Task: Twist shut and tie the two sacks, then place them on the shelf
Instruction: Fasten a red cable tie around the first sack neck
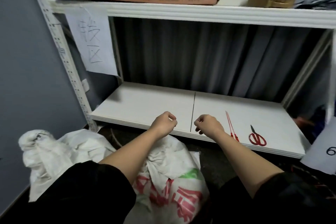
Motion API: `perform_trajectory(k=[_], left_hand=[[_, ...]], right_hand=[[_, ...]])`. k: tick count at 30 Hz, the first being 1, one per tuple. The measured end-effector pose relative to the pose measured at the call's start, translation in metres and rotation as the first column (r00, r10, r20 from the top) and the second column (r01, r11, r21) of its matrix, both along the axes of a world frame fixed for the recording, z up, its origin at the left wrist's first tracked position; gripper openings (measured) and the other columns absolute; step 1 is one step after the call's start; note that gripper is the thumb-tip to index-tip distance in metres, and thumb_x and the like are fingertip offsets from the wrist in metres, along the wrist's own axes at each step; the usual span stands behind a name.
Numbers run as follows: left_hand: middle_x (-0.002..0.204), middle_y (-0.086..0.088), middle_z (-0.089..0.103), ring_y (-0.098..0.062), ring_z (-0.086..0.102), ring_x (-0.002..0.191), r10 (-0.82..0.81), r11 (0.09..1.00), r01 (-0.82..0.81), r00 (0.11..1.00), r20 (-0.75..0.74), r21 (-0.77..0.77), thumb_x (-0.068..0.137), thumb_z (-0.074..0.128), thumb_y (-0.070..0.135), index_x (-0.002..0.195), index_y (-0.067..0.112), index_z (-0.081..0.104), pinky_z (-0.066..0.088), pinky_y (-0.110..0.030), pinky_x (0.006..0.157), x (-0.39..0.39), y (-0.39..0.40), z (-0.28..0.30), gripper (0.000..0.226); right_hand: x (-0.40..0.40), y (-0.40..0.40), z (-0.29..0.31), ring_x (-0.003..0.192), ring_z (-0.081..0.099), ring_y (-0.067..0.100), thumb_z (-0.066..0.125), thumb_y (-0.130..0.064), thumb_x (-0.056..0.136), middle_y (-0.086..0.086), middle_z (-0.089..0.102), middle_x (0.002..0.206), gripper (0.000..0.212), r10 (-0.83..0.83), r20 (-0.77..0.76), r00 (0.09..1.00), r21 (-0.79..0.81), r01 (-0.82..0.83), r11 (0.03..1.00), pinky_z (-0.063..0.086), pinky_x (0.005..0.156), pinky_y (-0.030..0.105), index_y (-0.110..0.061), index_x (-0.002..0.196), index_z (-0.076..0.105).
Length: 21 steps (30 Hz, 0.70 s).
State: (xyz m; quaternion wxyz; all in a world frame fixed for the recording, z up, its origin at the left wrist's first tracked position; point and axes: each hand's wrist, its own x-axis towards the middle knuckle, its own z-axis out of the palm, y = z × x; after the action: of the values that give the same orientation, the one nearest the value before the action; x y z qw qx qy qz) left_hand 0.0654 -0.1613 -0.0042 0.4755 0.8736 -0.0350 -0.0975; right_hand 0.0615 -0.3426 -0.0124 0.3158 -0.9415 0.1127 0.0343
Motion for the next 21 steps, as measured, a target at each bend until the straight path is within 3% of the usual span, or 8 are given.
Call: perform_trajectory(k=[5, 11, 17, 21], left_hand=[[0.098, -0.003, 0.071, -0.021, 0.068, 0.093, -0.073, 0.996, 0.075, 0.997, -0.032, 0.038, 0.085, 0.05, 0.023, 0.098, 0.022, 0.055, 0.046, -0.031, 0.072, 0.031, -0.066, -0.011, 0.014], [0.095, 0.0, 0.071, -0.021, 0.067, 0.093, -0.154, 0.984, 0.16, 0.986, -0.071, 0.078, 0.084, 0.05, 0.024, 0.09, 0.027, 0.053, 0.052, -0.036, 0.082, 0.071, -0.148, -0.048, 0.007], [0.099, -0.001, 0.07, -0.022, 0.067, 0.092, -0.22, 0.965, 0.234, 0.968, -0.118, 0.122, 0.085, 0.05, 0.025, 0.095, 0.025, 0.055, 0.052, -0.038, 0.088, 0.112, -0.213, -0.098, 0.012], [0.096, -0.001, 0.071, -0.022, 0.067, 0.091, -0.23, 0.962, 0.246, 0.964, -0.136, 0.119, 0.084, 0.052, 0.024, 0.089, 0.029, 0.054, 0.052, -0.039, 0.089, 0.136, -0.24, -0.13, 0.007]], right_hand=[[0.021, -0.08, -0.014, 0.081, 0.068, 0.016, 0.048, -0.024, 0.085, -0.007, 0.072, 0.079, 0.015, -0.068, -0.033, 0.997, -0.076, 0.066, 0.995, 0.053, 0.078, 0.029, -0.024, 0.084, 0.062], [0.054, -0.178, -0.055, 0.082, 0.069, 0.019, 0.05, -0.021, 0.084, -0.005, 0.072, 0.077, 0.015, -0.196, -0.072, 0.978, -0.112, 0.187, 0.976, 0.054, 0.083, 0.032, -0.022, 0.088, 0.065], [0.089, -0.24, -0.127, 0.099, 0.064, 0.026, 0.051, -0.022, 0.086, 0.008, 0.07, 0.105, 0.023, -0.235, -0.152, 0.96, -0.183, 0.207, 0.961, 0.052, 0.084, 0.033, -0.019, 0.102, 0.067], [0.109, -0.26, -0.176, 0.108, 0.059, 0.029, 0.046, -0.024, 0.095, 0.01, 0.061, 0.12, 0.03, -0.223, -0.162, 0.961, -0.276, 0.173, 0.946, 0.049, 0.084, 0.034, -0.015, 0.121, 0.058]])
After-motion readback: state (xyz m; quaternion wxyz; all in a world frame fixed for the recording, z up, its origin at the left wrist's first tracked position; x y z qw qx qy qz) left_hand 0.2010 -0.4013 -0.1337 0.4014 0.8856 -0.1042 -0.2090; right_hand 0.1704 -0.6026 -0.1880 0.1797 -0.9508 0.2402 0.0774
